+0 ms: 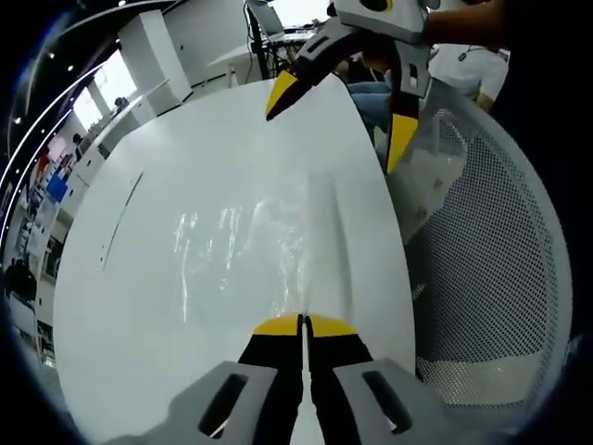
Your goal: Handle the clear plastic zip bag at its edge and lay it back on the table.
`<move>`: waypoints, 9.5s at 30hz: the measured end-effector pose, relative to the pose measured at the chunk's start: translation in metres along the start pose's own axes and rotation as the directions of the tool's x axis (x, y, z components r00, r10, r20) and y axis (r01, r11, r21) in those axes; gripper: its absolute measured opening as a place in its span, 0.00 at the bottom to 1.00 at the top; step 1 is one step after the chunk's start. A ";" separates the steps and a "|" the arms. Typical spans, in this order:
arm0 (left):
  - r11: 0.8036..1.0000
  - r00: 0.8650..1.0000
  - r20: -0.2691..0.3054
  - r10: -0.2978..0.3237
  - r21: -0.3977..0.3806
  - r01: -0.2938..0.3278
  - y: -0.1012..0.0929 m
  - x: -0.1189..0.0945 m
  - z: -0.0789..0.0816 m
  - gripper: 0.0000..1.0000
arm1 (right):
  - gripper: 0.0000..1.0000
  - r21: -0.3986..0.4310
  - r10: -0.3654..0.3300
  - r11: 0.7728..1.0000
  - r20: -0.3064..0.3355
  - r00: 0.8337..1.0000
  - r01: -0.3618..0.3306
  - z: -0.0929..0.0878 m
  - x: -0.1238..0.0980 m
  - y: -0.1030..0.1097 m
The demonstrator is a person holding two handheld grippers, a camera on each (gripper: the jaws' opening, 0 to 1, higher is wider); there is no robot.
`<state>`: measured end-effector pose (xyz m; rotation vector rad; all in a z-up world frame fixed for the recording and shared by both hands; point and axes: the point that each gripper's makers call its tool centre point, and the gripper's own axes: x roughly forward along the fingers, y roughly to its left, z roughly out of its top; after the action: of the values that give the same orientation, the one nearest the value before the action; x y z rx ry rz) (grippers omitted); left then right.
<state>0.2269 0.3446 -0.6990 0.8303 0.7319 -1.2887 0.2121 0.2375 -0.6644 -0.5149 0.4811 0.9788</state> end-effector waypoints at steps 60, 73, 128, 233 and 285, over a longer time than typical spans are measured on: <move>1.000 0.996 0.084 0.005 0.026 -0.007 -0.003 -0.013 0.022 0.01 | 0.00 -0.242 0.063 0.967 -0.062 0.996 -0.076 -0.002 0.038 0.013; 0.989 0.994 0.094 0.057 0.132 -0.069 0.005 -0.009 0.022 0.03 | 0.00 -0.253 0.074 0.963 -0.067 0.995 -0.088 0.000 0.040 0.013; 0.974 0.994 0.095 0.055 0.216 -0.074 0.003 -0.002 0.034 0.00 | 0.12 -0.264 0.101 0.959 -0.010 0.995 -0.100 0.031 0.046 0.027; 0.988 0.995 0.099 0.018 0.153 -0.033 -0.008 -0.007 0.030 0.00 | 0.00 -0.245 0.161 0.958 0.023 0.987 -0.150 0.043 0.049 0.041; 0.989 0.995 0.091 0.031 0.140 -0.044 -0.002 -0.012 0.020 0.00 | 0.00 -0.235 0.142 0.963 0.024 0.990 -0.133 0.038 0.042 0.031</move>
<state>0.2236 0.3335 -0.6784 0.8915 0.5563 -1.3469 0.2104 0.3024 -0.6657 -0.6778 0.3706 1.1852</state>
